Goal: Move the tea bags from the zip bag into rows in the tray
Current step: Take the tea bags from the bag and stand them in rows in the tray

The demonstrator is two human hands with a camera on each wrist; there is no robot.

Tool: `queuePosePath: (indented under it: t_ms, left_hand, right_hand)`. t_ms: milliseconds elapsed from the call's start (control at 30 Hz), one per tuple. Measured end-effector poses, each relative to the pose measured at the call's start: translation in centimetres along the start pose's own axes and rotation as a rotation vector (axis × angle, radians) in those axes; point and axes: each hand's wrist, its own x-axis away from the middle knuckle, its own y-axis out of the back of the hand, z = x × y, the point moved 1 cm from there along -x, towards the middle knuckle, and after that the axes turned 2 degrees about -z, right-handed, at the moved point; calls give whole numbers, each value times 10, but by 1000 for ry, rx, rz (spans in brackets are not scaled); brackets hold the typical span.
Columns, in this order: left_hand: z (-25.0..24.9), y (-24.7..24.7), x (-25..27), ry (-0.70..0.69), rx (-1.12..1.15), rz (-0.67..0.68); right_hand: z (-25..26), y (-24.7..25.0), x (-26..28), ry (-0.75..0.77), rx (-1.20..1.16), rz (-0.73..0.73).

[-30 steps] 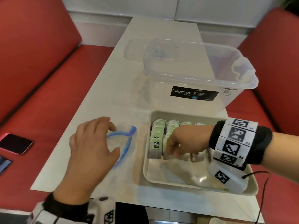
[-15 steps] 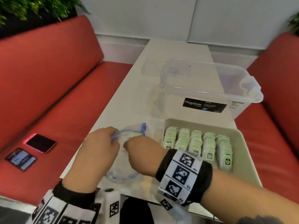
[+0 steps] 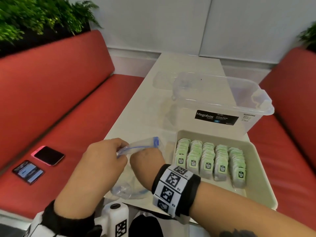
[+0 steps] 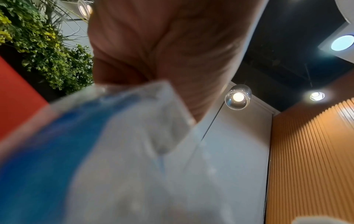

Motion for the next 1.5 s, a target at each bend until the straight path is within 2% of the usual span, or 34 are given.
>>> queuePosePath:
  t_ms: [200,300,600,700,900,1133,1333,1500]
  left_hand:
    - [-6,2,1,-19,146,76]
    - [-9,3,1,-18,141,92]
    - [-9,3,-2,-17,89,29]
    - [-10,1,-4,-8,68,4]
    - [-10,0,-9,-1,62,3]
    - [-6,-4,-16,40,-6,0]
    - [-5,-7,-21,49,22,-2]
    - [-2,-12,-28,29,33,-23]
  right_hand:
    - [-7,-4,6,-11,20,-17]
    - [-7,-7,4,-29,48,-2]
    - [-17,-3,-2,15,-51,-81]
    - [-18,3,5,79,-75,-96]
    - [-21,14,14,74,-378,-51]
    - [-29,16,11,52,-481,79]
    - [-37,17,15,80,-269,-132]
    - [-40,16,17,95,-368,-118]
